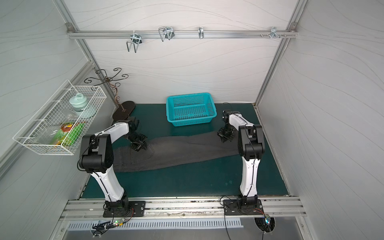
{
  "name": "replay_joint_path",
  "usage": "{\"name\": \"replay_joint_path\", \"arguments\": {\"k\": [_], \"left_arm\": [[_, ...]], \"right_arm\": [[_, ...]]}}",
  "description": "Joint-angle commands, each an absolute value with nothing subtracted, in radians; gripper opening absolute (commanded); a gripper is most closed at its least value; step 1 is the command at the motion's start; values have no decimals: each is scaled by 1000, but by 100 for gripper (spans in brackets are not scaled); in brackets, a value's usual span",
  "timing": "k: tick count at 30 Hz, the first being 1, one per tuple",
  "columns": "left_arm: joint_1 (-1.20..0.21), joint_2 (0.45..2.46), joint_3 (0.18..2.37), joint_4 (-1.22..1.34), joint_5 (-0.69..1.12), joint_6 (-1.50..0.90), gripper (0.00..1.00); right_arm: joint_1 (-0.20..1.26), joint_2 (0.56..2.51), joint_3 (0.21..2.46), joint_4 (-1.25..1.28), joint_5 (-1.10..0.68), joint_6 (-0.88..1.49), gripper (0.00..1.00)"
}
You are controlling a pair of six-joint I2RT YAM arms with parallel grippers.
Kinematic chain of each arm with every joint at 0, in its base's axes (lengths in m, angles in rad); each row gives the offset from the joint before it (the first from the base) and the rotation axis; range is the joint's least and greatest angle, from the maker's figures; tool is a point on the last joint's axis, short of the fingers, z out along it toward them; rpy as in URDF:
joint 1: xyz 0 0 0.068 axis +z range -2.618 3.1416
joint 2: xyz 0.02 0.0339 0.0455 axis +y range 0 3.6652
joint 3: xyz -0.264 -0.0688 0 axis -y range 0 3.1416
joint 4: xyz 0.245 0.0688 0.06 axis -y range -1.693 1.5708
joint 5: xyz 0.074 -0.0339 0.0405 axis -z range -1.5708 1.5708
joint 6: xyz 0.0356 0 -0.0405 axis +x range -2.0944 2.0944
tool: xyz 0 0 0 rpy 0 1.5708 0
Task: Roll up the long pants
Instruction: Move the long pant to the center of the board.
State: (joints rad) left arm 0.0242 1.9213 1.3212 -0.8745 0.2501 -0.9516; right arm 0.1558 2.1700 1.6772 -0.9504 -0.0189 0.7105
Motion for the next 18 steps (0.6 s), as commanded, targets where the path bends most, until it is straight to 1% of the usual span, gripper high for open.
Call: {"name": "replay_joint_path", "arguments": {"k": [1,3,6,7,8,10,11,12,14,18], "left_arm": [[19,1983,1447,-852,241,-954,0],[9,2006,1517,-869,242,-947,0],[-15,2004,1603,-909,237,-924,0],[-26,1991,1619,-921,229,-916,3],[-38,1973,1624,-930,223,-909,17],[-60,1927,1612,-942,217,-898,36],[-70,1900,1595,-949,216,-892,43],[-78,1876,1574,-957,214,-886,48],[-96,1811,1505,-974,198,-881,52],[-110,1683,1320,-971,168,-905,50]], "right_arm": [[148,2267,1823,-954,13,640,0],[150,2289,1882,-960,-3,623,0],[154,2264,1890,-953,-20,605,0],[156,2244,1878,-944,-27,595,0],[157,2223,1863,-938,-33,584,0],[158,2179,1835,-930,-41,565,0],[160,2154,1820,-929,-49,551,0],[163,2135,1809,-930,-49,539,0],[167,2088,1782,-940,-43,515,0],[166,2014,1717,-937,-47,482,0]]}}
